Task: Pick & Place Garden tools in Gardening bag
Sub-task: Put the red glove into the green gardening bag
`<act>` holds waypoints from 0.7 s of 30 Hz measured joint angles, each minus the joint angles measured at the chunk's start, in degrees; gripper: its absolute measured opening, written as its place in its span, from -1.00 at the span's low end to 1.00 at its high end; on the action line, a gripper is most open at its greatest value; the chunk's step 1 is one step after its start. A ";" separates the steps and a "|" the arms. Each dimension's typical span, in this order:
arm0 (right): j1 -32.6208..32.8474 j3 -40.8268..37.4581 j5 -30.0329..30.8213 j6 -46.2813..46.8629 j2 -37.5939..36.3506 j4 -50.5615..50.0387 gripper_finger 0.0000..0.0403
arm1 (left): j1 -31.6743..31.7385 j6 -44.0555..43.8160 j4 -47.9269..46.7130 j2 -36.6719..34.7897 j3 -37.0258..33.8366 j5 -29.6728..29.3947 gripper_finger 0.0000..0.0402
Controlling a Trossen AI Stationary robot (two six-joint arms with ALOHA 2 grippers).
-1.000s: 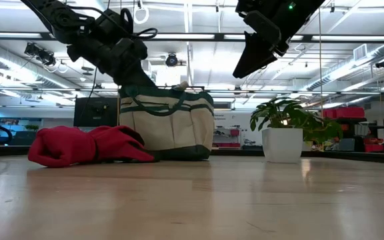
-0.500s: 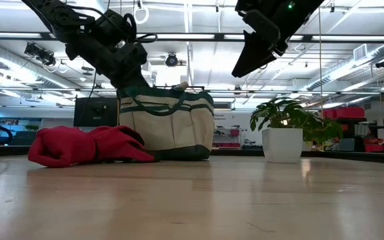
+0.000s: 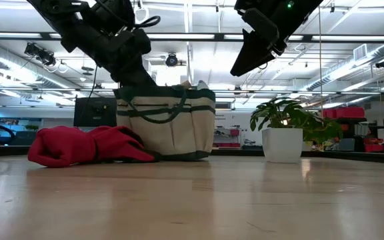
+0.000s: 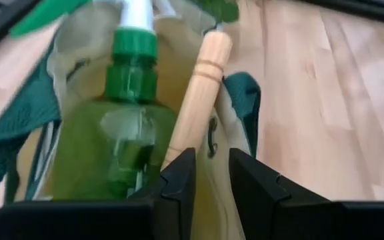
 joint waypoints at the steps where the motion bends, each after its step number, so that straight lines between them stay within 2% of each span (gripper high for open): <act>1: 0.00 0.00 -0.02 0.02 0.00 0.00 -0.23 | -0.15 -0.05 0.76 0.00 0.00 -0.59 -0.52; 7: 0.00 0.00 -0.02 0.06 0.00 0.00 -0.23 | 0.52 -1.68 5.81 0.00 0.00 -1.84 -0.52; 14: 0.01 0.00 -0.01 0.06 0.00 0.55 -0.23 | 0.46 -1.76 5.94 0.00 0.00 -1.50 -0.52; 18: -0.71 0.00 2.85 -1.61 0.02 5.91 -0.23 | 0.49 -1.80 5.92 0.01 0.00 -3.34 -0.52; 21: -2.39 0.00 3.74 -5.80 0.52 12.79 -0.23 | 0.49 -3.16 5.93 0.00 0.00 -2.42 -0.52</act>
